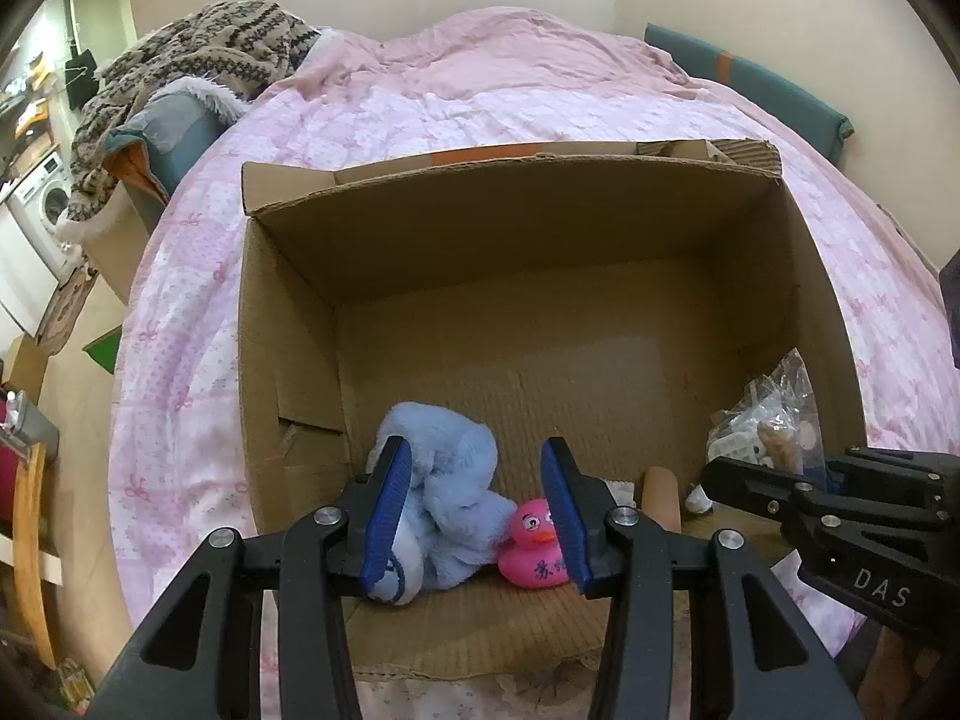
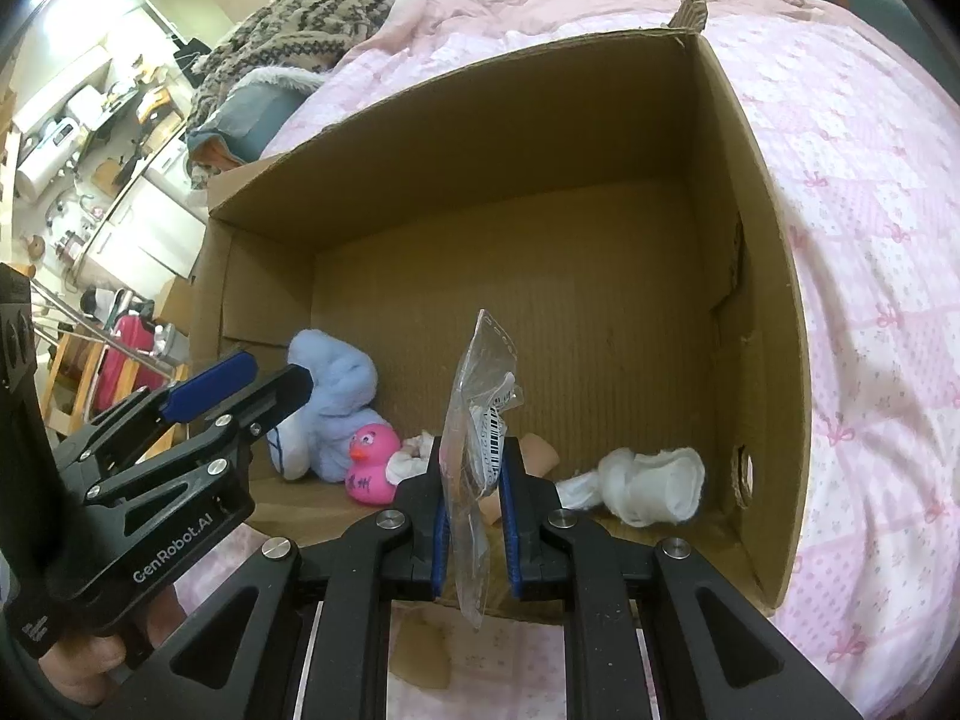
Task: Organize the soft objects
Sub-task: 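Carry the duck and packet over the box and open the left tool to drop the duck, then open the right tool to drop the plastic packet into the box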
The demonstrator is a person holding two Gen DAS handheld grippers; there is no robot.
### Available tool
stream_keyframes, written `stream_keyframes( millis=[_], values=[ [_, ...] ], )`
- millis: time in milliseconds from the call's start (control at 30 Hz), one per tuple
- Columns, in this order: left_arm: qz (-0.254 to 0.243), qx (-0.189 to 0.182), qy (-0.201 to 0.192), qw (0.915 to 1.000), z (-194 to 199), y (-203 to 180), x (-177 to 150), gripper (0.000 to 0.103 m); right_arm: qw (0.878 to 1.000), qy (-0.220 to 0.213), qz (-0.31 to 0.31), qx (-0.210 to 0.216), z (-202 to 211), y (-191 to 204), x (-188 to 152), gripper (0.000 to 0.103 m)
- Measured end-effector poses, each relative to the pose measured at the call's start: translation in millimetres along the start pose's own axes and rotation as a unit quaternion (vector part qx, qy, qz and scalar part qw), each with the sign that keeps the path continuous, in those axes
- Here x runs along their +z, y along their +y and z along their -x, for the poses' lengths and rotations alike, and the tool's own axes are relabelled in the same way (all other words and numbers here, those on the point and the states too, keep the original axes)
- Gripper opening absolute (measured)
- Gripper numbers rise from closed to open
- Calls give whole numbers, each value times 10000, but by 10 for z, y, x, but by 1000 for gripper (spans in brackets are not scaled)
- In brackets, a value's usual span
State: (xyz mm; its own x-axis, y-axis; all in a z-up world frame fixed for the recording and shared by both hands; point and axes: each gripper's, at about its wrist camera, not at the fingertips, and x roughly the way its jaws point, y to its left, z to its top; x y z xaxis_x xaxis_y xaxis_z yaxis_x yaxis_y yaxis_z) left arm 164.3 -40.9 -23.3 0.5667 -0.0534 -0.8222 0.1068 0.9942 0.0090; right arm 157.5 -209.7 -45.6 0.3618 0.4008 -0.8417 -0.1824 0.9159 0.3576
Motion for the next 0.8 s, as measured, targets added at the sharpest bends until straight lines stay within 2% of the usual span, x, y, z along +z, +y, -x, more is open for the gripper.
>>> stream_keyframes(
  millis=[100,233,500,567,633,767,800],
  values=[
    [-21,-6,19,10000,-3,-5,4,44,10000,-8,4,18,6,2,9,16],
    [4,22,-26,10000,11,-7,2,60,10000,1,-7,15,6,5,6,16],
    [-15,108,-5,9999,4,-9,-4,63,9999,-51,-110,107,27,-31,12,18],
    [-12,118,-19,9999,11,-9,0,64,9998,-94,-145,140,48,-46,14,21],
    [9,102,-42,9999,26,-4,5,68,9995,-155,-177,187,77,-59,18,29],
    [34,69,-122,9999,68,3,10,69,9992,-253,-191,245,136,-58,31,31],
    [30,78,-135,9999,77,3,10,69,9991,-272,-200,253,147,-63,32,37]
  ],
)
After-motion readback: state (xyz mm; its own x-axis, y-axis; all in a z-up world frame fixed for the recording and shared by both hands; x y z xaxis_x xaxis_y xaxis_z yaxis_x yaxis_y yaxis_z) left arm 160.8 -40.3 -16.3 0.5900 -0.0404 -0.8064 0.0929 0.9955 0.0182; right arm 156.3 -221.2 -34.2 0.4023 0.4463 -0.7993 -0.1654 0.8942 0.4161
